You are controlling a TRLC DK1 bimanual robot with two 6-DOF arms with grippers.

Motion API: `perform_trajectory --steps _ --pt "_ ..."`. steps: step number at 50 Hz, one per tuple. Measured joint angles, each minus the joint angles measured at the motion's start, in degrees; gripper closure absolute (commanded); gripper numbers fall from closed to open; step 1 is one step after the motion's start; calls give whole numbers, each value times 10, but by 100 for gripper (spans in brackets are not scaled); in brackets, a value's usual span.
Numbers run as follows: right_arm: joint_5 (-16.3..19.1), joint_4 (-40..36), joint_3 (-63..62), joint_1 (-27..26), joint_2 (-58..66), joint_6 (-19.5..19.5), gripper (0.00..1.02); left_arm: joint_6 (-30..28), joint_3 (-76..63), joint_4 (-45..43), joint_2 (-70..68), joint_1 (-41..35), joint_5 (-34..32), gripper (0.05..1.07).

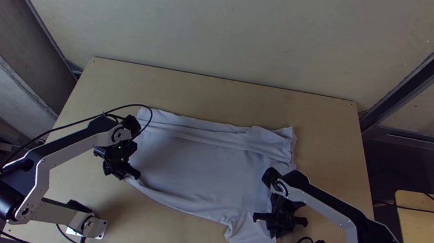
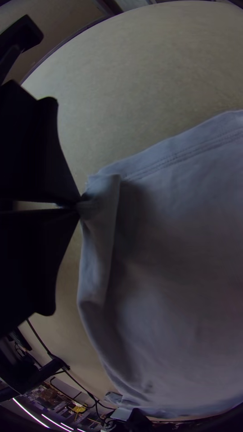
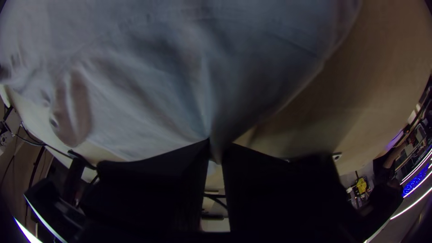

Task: Fold the t-shirt

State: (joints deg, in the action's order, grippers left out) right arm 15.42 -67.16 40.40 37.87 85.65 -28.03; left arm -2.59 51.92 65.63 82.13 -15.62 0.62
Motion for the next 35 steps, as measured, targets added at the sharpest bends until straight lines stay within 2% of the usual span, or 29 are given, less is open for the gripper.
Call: perform_trajectory --steps 5,16,26,35 --pt "-21 0 14 -18 -12 0 99 0 7 0 0 4 0 104" --pt "-41 -30 68 -67 -46 3 100 0 15 0 -16 27 -2 104" --pt "-81 -57 121 -107 -57 35 100 0 42 0 -36 59 -4 104" --pt "-86 -60 168 -156 -57 61 100 0 71 -9 -41 77 -6 104"
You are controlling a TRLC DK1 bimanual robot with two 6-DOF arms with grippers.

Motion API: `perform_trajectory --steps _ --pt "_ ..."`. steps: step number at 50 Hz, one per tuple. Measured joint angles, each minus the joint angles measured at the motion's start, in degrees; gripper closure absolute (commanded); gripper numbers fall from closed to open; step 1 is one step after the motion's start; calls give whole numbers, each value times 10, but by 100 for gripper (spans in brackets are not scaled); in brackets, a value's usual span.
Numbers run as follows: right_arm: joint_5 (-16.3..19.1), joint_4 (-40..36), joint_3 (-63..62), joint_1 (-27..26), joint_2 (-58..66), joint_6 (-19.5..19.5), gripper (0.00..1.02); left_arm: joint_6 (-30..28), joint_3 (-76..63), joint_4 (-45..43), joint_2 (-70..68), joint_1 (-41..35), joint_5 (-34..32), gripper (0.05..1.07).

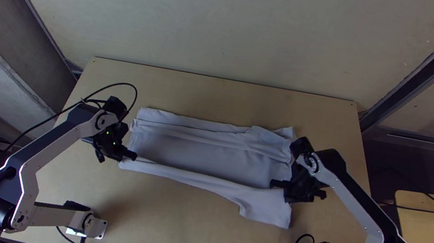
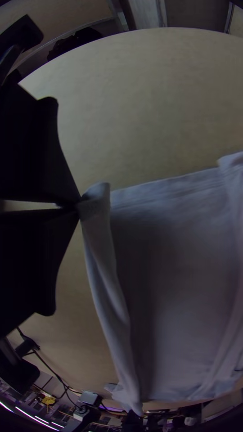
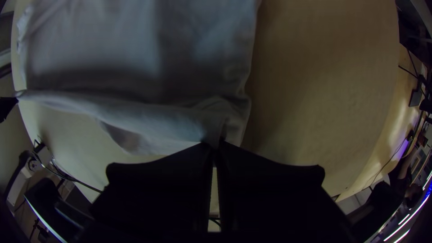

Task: Fold the t-shirt

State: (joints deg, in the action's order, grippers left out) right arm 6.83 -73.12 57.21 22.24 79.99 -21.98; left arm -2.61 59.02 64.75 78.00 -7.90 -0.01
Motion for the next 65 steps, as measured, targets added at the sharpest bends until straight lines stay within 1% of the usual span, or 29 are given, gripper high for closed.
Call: perform_trajectory --steps 6,13,25,33,43,50,62,63,64,65 --pt "-2 0 42 -31 16 14 100 -2 30 -9 10 10 0 104" --pt "-4 0 98 -61 63 29 100 -3 72 -17 40 12 0 104" --pt "-11 2 194 -96 157 50 100 -3 139 -36 100 17 0 104" --pt "-15 2 261 -106 210 60 100 -5 192 -37 145 24 -4 104" --pt "-15 2 325 -111 274 62 100 -5 253 -37 205 35 -4 104" --pt "-19 2 361 -112 326 63 100 -7 278 -39 241 38 -4 104" --pt "-19 5 426 -119 398 75 99 -7 309 -49 292 43 -4 104" --pt "-19 7 430 -119 403 75 97 -7 312 -50 294 43 -5 104" --pt "-20 10 434 -120 406 76 97 -7 314 -50 298 44 -5 100" --pt "-23 15 437 -120 410 77 97 -6 316 -51 301 45 -5 91"
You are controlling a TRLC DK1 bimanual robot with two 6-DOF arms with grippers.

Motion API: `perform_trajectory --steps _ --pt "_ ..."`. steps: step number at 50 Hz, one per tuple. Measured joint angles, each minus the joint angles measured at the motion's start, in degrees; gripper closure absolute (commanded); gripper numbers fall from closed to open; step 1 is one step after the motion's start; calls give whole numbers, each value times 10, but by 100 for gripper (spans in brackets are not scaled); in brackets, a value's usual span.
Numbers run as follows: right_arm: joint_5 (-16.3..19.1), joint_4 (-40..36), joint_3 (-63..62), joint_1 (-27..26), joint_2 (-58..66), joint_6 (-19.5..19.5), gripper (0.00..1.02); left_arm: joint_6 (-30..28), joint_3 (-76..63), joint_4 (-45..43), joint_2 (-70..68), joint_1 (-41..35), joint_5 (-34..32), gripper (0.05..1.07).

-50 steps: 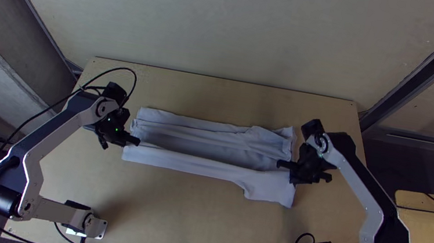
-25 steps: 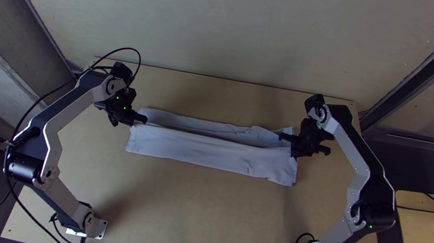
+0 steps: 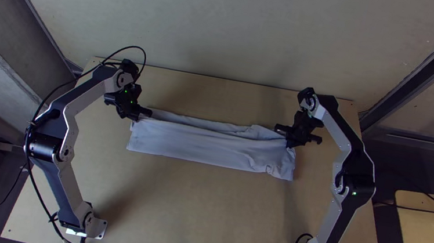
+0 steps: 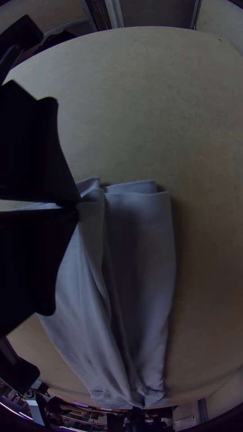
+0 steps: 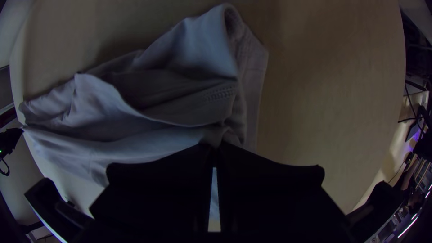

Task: Fold the t-shirt

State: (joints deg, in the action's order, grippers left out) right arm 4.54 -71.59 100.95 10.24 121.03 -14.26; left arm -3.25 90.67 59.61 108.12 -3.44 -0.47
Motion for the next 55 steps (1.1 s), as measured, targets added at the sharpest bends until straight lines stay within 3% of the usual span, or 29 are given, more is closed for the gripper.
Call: perform_trajectory --steps 3,5,6,8,14,21,27,34,55 --pt "-6 19 4 0 7 3 87 2 8 -4 7 2 0 42" --pt "-9 29 4 -1 10 9 65 2 12 -7 12 3 0 9" --pt "-11 32 4 -2 12 12 55 2 13 -9 13 3 1 9" --pt "-14 35 4 -2 14 16 46 3 15 -11 16 5 3 9" --pt "-32 35 4 -7 17 20 2 6 20 -12 18 11 3 9" --pt "-83 21 5 -15 16 22 2 14 21 -23 13 21 -8 9" --pt "-113 6 5 -17 -6 21 3 18 20 -27 -9 44 -70 9" --pt "-119 3 5 -30 -80 12 3 19 17 -30 -55 90 -165 9" --pt "-121 0 44 -88 -234 7 3 -3 -105 -67 -85 193 -370 9"
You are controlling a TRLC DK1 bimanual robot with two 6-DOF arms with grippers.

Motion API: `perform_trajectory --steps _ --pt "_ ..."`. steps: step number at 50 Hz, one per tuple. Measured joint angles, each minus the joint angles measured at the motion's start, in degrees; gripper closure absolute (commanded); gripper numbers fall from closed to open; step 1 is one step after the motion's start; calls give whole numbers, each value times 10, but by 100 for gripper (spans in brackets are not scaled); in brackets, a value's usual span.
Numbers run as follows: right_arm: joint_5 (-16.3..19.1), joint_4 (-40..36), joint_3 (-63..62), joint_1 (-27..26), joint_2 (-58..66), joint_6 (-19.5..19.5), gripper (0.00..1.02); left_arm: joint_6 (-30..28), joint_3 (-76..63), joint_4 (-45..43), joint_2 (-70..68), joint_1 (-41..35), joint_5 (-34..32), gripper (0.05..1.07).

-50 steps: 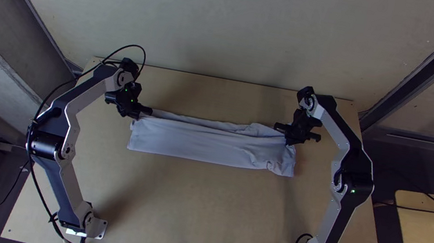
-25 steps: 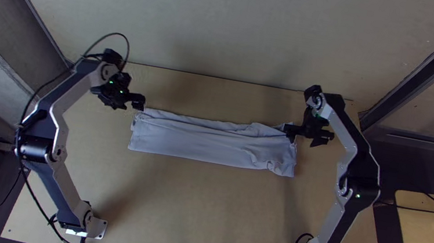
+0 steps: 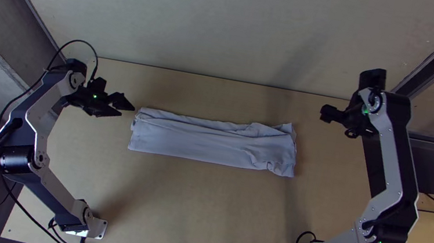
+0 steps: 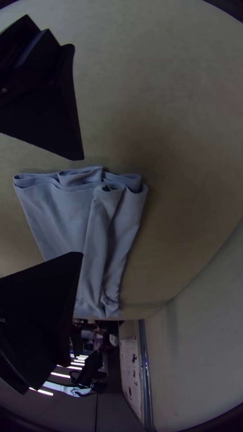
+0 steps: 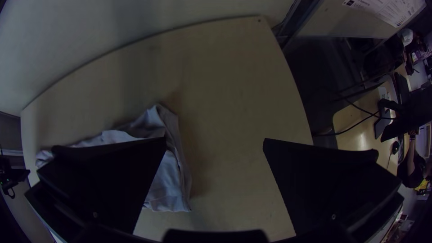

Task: Fold the t-shirt

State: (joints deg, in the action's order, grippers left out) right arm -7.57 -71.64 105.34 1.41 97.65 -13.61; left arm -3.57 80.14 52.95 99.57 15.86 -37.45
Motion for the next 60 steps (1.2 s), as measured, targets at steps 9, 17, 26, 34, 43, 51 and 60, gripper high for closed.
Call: perform_trajectory --steps 9,17,26,34,43,51,60 --pt "2 0 17 0 -35 -10 3 -15 -50 -35 4 26 -22 9" --pt "7 0 27 0 -48 -21 3 -37 -73 -49 22 30 -27 9" --pt "9 0 27 0 -50 -29 3 -45 -104 -74 40 31 -35 9" --pt "9 0 27 0 -52 -29 3 -42 -111 -92 40 19 -45 9" --pt "9 0 12 0 -63 -35 3 -1 -118 -140 40 -42 -50 9" --pt "9 0 -2 0 -67 -42 3 60 -120 -183 41 -105 -49 9" --pt "9 3 -19 0 -74 -48 3 114 -117 -214 40 -170 -17 9"
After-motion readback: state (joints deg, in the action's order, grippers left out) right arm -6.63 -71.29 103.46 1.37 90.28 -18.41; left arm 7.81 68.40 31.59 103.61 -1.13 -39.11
